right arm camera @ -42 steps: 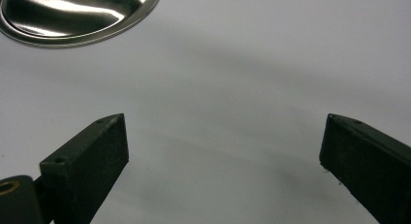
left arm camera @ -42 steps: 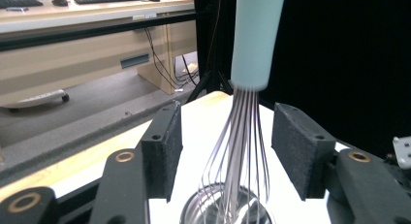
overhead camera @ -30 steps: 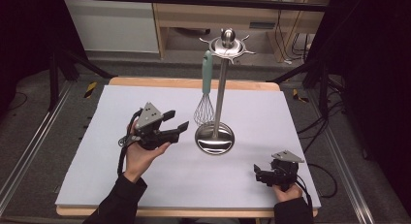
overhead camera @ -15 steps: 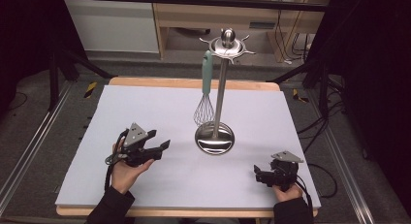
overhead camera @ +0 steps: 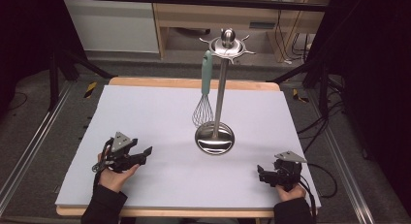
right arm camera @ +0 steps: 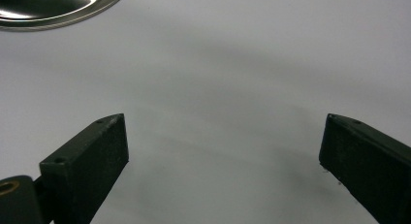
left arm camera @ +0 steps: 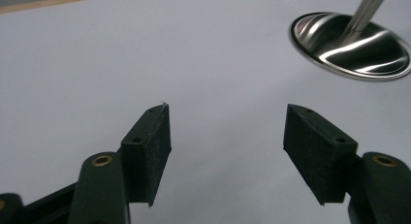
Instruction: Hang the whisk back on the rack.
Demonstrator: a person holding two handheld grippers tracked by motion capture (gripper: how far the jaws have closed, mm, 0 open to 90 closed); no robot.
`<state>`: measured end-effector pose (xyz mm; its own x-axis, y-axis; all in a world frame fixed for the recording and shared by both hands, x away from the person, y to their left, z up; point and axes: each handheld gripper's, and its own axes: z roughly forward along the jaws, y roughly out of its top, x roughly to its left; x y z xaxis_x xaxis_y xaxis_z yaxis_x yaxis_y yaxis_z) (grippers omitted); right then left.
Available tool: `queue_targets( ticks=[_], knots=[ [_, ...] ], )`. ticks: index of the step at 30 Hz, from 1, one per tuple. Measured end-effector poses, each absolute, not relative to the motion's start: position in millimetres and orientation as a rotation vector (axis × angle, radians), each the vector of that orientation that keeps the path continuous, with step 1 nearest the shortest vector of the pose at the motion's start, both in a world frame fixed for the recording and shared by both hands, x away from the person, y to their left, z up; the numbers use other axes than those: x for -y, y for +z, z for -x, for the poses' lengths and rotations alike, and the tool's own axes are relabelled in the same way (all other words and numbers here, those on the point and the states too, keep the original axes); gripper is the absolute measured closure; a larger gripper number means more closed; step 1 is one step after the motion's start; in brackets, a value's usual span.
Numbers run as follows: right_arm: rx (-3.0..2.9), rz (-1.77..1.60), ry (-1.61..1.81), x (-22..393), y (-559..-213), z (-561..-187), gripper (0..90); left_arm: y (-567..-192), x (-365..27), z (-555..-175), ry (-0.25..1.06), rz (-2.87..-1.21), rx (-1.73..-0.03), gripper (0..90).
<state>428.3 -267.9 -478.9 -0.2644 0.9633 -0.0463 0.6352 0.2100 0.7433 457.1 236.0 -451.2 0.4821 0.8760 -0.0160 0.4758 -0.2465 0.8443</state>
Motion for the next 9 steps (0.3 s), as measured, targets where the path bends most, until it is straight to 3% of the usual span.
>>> queue_targets(
  ticks=[9],
  knots=[
    [-1.976, -1.483, 0.846, 277, -479, -430, 4.2, -462, -260, -457, 0.631, -1.859, -1.21, 32.0]
  ],
)
